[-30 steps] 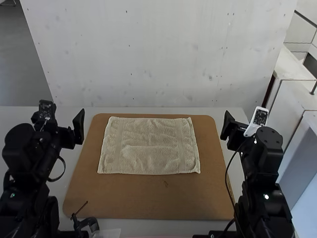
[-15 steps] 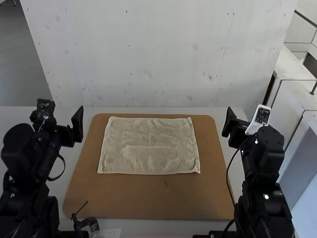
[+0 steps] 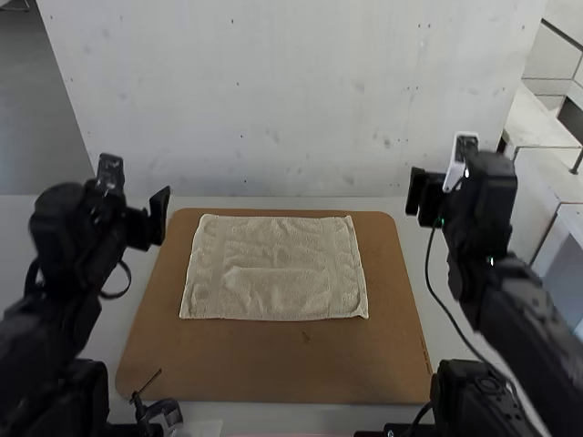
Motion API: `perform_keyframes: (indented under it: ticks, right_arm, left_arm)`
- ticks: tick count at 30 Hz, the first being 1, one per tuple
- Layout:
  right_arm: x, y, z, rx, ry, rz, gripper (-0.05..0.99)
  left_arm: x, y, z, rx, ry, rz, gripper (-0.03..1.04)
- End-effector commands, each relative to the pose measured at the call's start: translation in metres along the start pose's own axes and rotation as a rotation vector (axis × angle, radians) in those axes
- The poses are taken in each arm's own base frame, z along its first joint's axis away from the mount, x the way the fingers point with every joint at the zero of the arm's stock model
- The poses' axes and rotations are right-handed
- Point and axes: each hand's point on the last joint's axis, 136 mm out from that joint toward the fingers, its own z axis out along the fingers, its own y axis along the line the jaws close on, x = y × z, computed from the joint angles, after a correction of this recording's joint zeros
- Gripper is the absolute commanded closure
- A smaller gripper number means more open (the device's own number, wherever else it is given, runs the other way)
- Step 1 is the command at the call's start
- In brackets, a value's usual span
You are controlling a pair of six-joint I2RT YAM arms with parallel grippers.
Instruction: Fold the towel.
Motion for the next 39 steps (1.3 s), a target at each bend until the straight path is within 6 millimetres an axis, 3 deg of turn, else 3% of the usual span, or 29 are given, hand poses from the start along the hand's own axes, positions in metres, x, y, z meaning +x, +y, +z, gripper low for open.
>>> perform_keyframes:
  ticks: [1, 8, 14, 21, 28, 39]
  right_arm:
    - [0.006, 0.011, 0.02, -0.033, 0.096, -0.01, -0.03]
    - [0.048, 0.02, 0.055, -0.05, 0.345, -0.031, -0.03]
    - [0.048, 0.033, 0.071, -0.097, 0.376, -0.035, -0.03]
    - [0.08, 0.043, 0.097, -0.103, 0.491, -0.058, -0.03]
    - [0.104, 0.055, 0.118, -0.122, 0.549, -0.076, -0.02]
    - [0.109, 0.066, 0.155, -0.131, 0.643, -0.068, -0.02]
  left_arm:
    - [-0.025, 0.002, 0.023, 0.018, 0.011, 0.005, 0.1]
    - [0.017, -0.007, 0.062, 0.077, 0.228, -0.011, 0.1]
    - [0.056, -0.009, 0.087, 0.095, 0.387, -0.026, 0.1]
    - [0.095, -0.012, 0.103, 0.112, 0.529, -0.038, 0.1]
    - [0.109, -0.011, 0.117, 0.124, 0.593, -0.042, 0.1]
    - [0.109, 0.003, 0.157, 0.126, 0.622, -0.055, 0.12]
